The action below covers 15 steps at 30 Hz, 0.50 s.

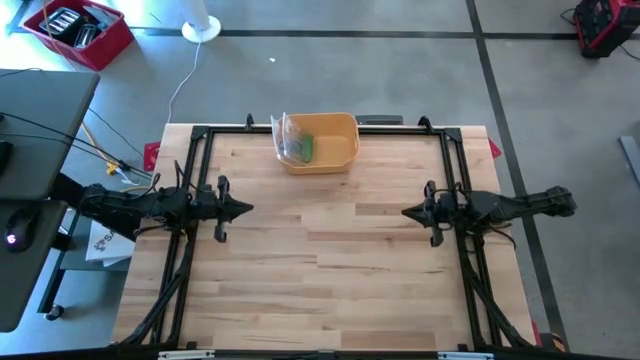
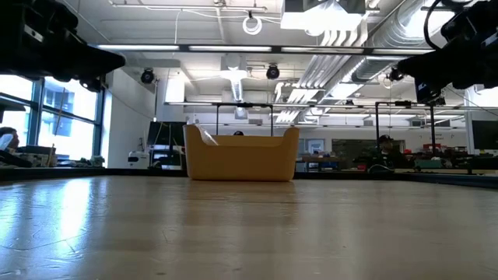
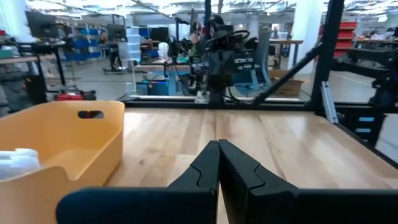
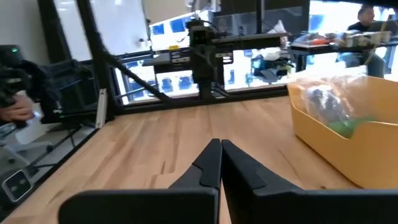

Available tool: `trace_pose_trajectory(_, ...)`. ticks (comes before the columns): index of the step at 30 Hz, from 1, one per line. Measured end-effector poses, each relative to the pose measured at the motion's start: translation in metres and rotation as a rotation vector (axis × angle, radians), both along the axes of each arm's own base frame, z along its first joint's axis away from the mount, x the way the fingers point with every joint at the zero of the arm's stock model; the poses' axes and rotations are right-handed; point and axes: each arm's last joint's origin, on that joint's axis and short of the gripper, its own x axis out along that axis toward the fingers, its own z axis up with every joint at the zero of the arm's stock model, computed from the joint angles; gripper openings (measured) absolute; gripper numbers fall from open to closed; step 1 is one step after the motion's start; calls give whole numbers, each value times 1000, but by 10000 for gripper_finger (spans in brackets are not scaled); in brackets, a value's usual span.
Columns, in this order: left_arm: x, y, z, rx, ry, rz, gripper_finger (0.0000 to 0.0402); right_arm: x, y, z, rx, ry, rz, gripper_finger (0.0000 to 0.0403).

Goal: Roll bandage
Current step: Return to Home Position

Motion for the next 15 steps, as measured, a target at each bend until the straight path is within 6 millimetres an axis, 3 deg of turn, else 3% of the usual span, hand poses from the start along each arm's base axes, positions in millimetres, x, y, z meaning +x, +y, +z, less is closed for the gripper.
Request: trace_pose_trajectory(15, 1, 6, -6, -87, 55, 54, 1, 1, -17, -3, 88, 28, 17, 0)
